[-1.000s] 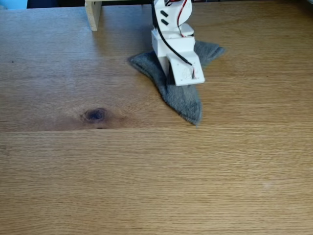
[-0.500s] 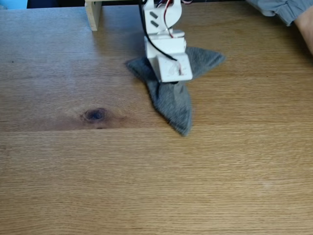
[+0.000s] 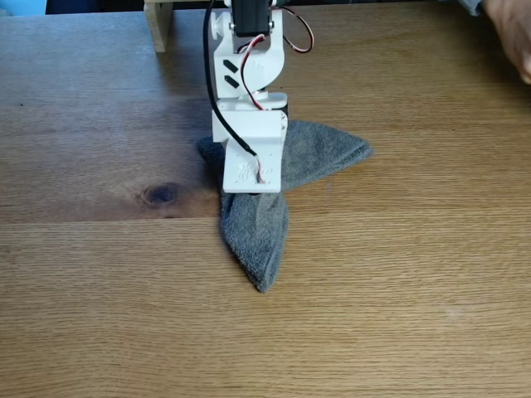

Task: Clean the area in front of the robot

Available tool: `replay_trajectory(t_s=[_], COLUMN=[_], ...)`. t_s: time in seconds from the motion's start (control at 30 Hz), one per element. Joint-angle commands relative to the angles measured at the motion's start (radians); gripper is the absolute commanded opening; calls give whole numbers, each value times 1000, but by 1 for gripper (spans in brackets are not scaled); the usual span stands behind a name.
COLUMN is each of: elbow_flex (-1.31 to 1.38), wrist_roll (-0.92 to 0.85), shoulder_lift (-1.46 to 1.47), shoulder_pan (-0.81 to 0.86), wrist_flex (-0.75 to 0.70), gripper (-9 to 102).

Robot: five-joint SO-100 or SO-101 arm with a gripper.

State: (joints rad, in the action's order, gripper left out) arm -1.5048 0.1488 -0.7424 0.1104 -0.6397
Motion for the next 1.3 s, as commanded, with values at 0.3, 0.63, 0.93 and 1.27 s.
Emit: replay_trajectory(t_s=[0.3,0.63,0.93,1.27], elbow_flex=[-569,-951,-862,-589], wrist_roll=[26,54,-66,-250], shoulder_lift=[-368,-675,-1193,-1141], shoulder_pan=[-44,-233,-26,-313], wrist_flex=[-91,127,-117,-101], gripper=[0,0,0,0])
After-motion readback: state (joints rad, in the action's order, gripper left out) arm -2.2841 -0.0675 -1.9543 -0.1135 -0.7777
